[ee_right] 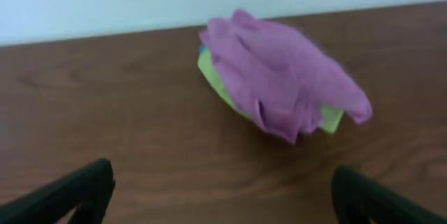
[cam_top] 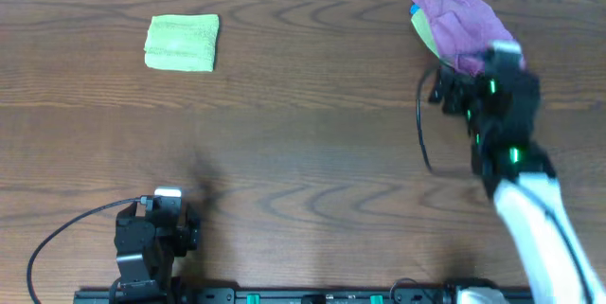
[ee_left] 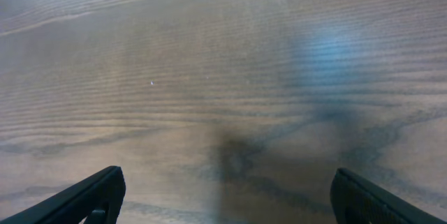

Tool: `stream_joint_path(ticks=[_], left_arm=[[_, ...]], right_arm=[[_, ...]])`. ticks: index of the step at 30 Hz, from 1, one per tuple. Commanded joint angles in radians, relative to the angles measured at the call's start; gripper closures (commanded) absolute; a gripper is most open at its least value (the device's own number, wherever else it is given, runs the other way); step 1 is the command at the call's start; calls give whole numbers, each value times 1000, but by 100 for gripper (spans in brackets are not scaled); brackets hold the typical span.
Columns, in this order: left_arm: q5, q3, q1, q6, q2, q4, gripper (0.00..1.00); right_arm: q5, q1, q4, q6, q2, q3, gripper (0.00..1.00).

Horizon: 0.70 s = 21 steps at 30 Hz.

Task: Fold the cloth
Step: 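Reach the right gripper to the pink cloth and grasp it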

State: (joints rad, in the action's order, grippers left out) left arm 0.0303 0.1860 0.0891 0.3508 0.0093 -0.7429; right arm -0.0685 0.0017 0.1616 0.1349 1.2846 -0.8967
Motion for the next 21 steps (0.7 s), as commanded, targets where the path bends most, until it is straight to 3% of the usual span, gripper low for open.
stream_joint_path(ticks=[1,8,14,21], left_arm=[[3,-20,2,-7,-6,-15,5],[3,-20,2,-7,-6,-15,5],[3,-20,2,-7,-6,-15,5],[3,-20,2,-7,-6,-15,5]], right_arm=[[20,-6,28,-43,116,-126,1],[-5,-42,-152,-47,206,-170,1],[79,-156,-146,-47,355,-228,1],[72,-193,-64,-84,542,-299,1]])
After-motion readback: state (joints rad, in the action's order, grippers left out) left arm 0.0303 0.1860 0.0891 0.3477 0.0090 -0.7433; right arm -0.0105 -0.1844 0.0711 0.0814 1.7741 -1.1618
